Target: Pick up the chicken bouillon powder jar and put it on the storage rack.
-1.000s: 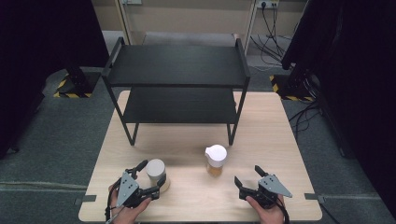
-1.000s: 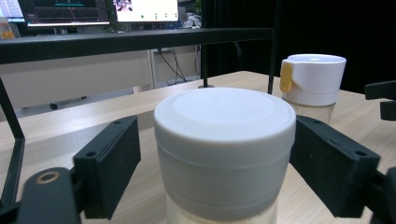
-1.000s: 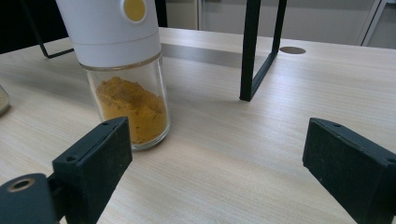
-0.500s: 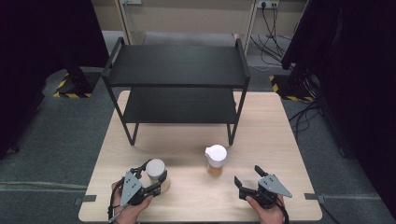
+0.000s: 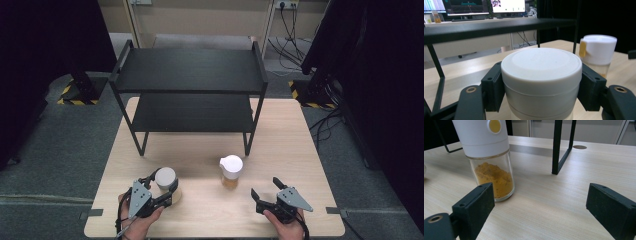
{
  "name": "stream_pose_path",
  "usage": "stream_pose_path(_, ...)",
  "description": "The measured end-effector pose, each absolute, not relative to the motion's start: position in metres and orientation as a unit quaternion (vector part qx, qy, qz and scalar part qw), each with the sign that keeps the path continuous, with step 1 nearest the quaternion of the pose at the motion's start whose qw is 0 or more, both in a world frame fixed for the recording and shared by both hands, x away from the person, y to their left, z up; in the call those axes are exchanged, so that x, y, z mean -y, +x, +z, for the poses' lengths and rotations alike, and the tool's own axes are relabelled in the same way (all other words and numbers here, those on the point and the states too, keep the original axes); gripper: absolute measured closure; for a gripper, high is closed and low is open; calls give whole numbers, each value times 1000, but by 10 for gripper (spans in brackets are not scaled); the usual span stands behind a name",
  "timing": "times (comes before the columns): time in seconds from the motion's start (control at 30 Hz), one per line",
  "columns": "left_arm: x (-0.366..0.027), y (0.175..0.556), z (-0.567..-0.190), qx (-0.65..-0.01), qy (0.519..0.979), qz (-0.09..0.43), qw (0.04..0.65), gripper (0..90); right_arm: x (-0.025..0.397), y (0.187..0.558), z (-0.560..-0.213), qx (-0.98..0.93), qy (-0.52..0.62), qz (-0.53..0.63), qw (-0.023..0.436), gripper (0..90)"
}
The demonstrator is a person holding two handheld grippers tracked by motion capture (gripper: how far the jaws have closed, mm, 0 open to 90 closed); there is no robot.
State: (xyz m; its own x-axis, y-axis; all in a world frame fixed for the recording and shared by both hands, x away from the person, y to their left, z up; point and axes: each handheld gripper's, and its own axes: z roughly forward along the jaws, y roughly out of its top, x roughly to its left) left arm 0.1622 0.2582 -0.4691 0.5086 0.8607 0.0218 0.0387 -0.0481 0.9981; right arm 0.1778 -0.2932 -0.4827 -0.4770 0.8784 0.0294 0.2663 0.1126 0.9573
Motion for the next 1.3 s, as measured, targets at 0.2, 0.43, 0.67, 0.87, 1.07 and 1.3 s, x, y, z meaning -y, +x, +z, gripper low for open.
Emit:
stream_pose_path(0.2, -253, 162, -452, -360, 607, 364, 608, 333, 293, 178, -483, -684, 420, 520, 293, 85)
stream_pose_path(0.43, -247, 164, -428, -369, 576, 389, 617, 334, 294, 178, -483, -683, 420, 521, 293, 85)
stream_pose_path(0.67, -240, 166, -400, -381, 550, 415, 616, 335, 293, 178, -483, -682, 421, 521, 293, 85)
stream_pose_path(0.87, -238, 170, -383, -381, 539, 430, 615, 335, 293, 178, -483, -682, 421, 521, 293, 86)
stream_pose_path(1.07, -238, 175, -370, -385, 528, 440, 616, 336, 293, 178, -483, -682, 422, 521, 292, 86)
stream_pose_path(1.3, -236, 182, -355, -390, 514, 450, 618, 336, 293, 179, -483, -681, 424, 521, 291, 86)
